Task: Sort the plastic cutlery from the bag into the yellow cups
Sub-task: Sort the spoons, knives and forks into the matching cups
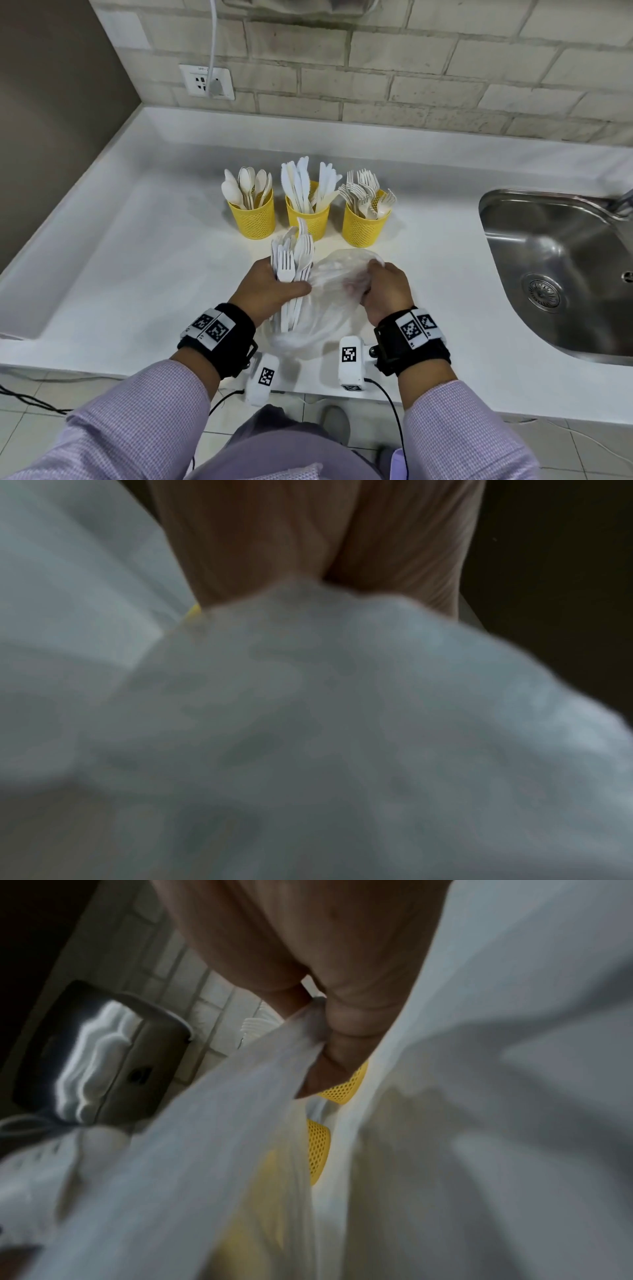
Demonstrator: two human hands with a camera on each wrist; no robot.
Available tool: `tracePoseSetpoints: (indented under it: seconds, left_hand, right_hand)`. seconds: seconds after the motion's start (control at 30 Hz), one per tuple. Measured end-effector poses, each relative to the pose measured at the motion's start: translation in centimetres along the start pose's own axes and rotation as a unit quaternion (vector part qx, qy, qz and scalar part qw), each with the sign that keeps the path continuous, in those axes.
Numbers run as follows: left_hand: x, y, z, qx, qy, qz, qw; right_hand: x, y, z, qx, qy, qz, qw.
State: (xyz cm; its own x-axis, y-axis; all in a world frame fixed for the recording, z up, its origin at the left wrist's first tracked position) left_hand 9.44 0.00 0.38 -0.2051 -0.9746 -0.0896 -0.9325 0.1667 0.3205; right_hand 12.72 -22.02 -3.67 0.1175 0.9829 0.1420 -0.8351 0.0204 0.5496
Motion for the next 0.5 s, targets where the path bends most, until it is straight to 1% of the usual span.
tracePoseSetpoints:
  seconds: [0.07,0.13,0.23,0.3,0.4,0.5]
  left_hand:
    - [0.0,0.1,0.2,0.005,0.078,-0.013,0.997]
    - [-0.2,0.1,0.1,0.011,0.144,-0.03,0.989]
    - [-1.5,0.2,-0.4,0.033,0.214,-0.081,0.973]
    - [-2.8,0.3,-1.4,0.063,0.23,-0.114,0.964]
    - [-4.8,0.7,-3.9,0.109,0.255,-0.155,0.948]
    - [-6.3,1.3,-6.6,0.153,0.273,-0.164,0.936]
  right_hand:
    - [-0.3,-0.1,-0.2,0.007,-0.034,0.003,0.999]
    - [-0.9,0.0,-0.4,0.009,-0.029,-0.015,0.999]
    - [-1.8,-0.3,-1.2,0.013,-0.019,-0.024,0.999]
    - [-2.3,-0.5,-1.9,0.025,-0.04,-0.02,0.999]
    - [-3.4,-0.7,-2.7,0.032,-0.042,-0.041,0.998]
    - [-4.3,-0.6,-2.5,0.032,-0.033,-0.052,0.998]
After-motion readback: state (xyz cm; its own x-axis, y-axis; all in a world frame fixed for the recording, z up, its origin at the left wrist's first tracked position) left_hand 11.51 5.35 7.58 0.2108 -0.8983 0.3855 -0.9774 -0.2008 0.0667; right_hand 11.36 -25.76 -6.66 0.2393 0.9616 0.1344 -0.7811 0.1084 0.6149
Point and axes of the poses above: each hand's wrist, its own y-axis away from the middle knuckle, its own x-axis out of the palm, z = x × y, the point moved 6 cm from there along -y, towards the middle knuckle, and after that the axes turned 12 degrees about z, right-handed, at the moved point
